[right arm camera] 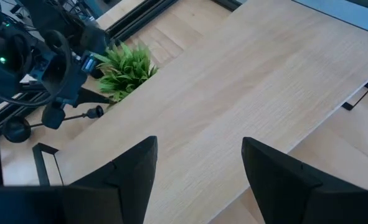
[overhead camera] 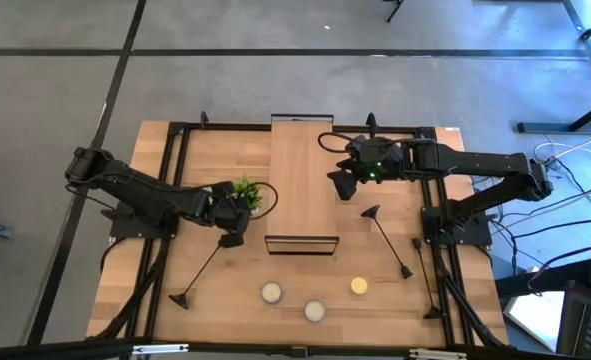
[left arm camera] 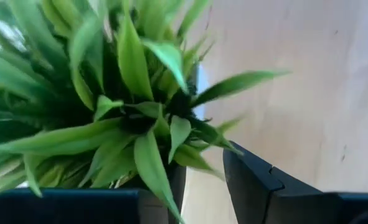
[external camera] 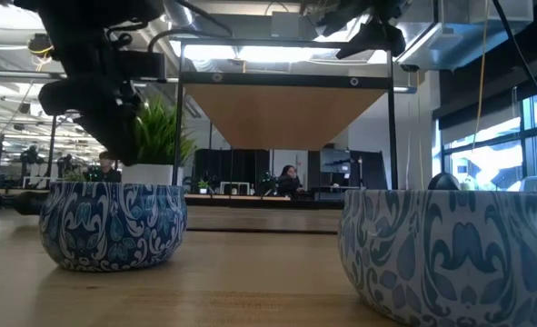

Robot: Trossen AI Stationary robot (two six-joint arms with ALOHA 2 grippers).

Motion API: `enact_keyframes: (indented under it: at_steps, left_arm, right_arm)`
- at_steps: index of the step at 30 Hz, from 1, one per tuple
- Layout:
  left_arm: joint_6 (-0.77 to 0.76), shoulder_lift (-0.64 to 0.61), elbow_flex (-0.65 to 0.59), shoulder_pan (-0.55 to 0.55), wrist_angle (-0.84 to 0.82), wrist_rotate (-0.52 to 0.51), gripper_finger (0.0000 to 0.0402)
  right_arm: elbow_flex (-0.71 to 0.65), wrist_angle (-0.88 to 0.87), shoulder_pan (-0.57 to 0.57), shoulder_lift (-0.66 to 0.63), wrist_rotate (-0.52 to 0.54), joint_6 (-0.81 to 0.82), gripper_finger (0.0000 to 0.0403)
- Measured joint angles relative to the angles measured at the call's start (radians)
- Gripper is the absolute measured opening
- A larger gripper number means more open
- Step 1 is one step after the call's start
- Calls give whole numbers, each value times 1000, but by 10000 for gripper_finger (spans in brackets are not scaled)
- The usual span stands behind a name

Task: Pick & Place candle stick holders
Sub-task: Put the flower vase on the shelf

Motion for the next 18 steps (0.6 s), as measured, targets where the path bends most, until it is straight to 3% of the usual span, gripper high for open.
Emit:
enact_keyframes:
  at_steps: [18]
  left_arm:
    - [36,2,-9,10,12,-18,101]
  right_arm:
    - [0,0,0,0,-1,0,238]
